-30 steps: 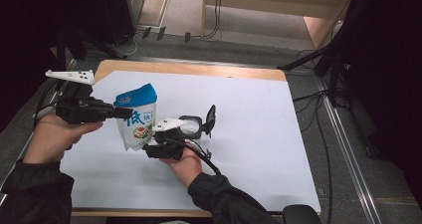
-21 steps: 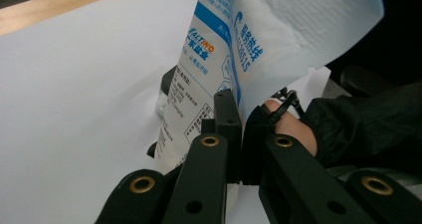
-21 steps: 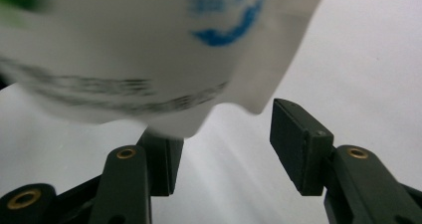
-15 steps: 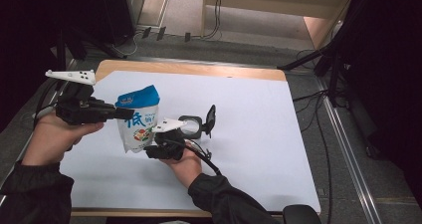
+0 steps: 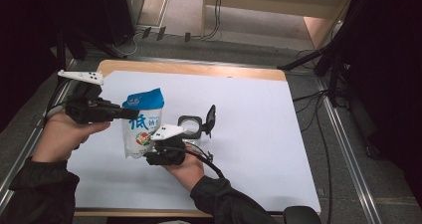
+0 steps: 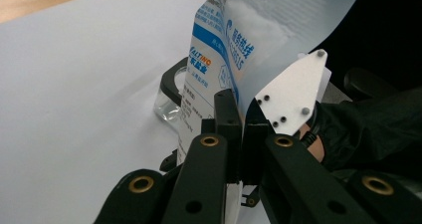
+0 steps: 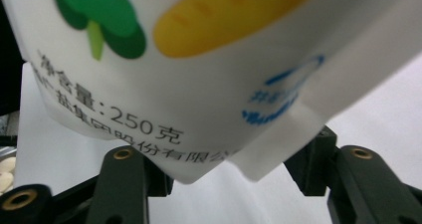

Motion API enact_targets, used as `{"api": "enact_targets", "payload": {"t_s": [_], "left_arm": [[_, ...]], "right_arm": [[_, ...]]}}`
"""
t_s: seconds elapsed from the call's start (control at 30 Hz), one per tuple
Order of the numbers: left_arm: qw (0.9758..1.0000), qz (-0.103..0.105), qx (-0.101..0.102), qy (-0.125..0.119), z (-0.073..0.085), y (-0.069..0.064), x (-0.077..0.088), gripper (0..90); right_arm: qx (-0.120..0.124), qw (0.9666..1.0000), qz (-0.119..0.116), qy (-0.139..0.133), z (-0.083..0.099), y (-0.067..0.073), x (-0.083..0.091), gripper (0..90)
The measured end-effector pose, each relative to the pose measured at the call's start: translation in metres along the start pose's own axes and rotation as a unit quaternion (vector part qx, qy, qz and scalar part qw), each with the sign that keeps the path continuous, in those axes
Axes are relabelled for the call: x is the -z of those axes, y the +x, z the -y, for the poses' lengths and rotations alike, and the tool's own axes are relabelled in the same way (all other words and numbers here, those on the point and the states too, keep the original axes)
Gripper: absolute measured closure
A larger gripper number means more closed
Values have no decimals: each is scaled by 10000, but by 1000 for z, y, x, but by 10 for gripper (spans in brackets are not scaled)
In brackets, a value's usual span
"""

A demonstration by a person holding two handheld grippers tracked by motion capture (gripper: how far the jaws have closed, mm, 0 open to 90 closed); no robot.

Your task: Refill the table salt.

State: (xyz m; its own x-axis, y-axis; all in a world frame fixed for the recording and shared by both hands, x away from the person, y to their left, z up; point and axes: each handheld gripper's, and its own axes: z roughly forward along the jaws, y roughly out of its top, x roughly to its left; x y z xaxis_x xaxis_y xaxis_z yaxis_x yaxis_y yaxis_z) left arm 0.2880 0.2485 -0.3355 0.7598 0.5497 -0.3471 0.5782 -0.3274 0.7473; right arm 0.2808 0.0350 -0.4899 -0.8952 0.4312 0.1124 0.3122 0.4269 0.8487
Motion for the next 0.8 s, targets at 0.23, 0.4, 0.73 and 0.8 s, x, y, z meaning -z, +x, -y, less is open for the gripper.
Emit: {"api": "enact_targets", "payload": {"t_s": [0.23, 0.4, 0.73, 0.8], "left_arm": [[9999, 93, 70, 73, -4, 0, -19, 900], [9998, 126, 109, 83, -6, 1, -28, 900], [9997, 187, 106, 150, -9, 3, -38, 900], [9996, 200, 89, 196, -9, 2, -43, 900]], "right_arm": [[58, 9999, -89, 2, 8, 1, 3, 448], [273, 9995, -134, -24, 10, 8, 5, 460], [56, 9999, -120, -65, 16, 6, 9, 410], [64, 10000, -60, -43, 17, 7, 10, 386]]}}
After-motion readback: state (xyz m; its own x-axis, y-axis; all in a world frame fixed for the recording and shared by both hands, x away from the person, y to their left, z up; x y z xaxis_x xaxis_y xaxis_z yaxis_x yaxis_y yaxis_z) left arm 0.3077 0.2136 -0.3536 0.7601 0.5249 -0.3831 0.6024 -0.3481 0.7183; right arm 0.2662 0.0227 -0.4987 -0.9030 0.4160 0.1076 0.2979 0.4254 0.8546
